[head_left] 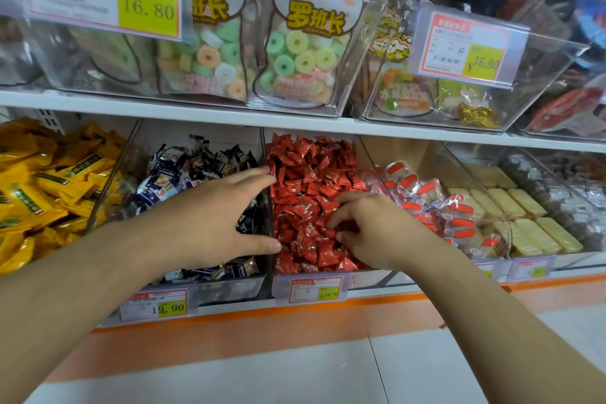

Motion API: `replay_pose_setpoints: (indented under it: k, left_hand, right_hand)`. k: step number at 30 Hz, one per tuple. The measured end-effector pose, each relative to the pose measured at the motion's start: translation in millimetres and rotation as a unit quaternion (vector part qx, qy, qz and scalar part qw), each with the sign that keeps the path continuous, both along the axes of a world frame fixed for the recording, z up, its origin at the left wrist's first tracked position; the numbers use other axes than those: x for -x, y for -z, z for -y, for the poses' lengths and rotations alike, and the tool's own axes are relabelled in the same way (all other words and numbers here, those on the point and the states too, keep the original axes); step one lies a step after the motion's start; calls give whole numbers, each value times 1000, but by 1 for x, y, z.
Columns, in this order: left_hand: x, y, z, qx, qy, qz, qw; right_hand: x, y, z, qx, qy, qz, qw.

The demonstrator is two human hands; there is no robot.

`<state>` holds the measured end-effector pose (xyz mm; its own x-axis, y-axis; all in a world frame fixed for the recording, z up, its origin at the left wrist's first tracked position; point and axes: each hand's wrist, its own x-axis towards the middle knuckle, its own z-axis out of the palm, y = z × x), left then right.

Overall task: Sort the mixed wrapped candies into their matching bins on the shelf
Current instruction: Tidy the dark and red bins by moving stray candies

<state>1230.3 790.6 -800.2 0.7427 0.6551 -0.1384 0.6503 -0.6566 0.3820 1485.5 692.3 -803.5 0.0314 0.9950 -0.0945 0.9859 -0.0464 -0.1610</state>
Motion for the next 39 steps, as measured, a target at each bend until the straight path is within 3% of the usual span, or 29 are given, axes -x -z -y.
replay_pose_setpoints:
  k: [9, 14, 20, 34, 39]
  left_hand:
    - [-1, 1, 0, -6, 1, 2, 1000]
    - [-2, 1, 0, -8, 0, 2, 1000]
    - [0, 1, 1, -11, 0, 2, 1000]
    - [0, 0, 2, 1, -1, 15, 1000]
    - [-1, 0, 2, 0, -4, 12, 1000]
  right_hand:
    - [12, 6, -10, -78, -3, -50, 996]
    - [39, 15, -7, 5, -102, -99, 990]
    - [17, 16, -7, 42, -64, -23, 997]
    - [-2, 14, -7, -33, -20, -3, 999]
    - [11, 8, -10, -115, -49, -68, 990]
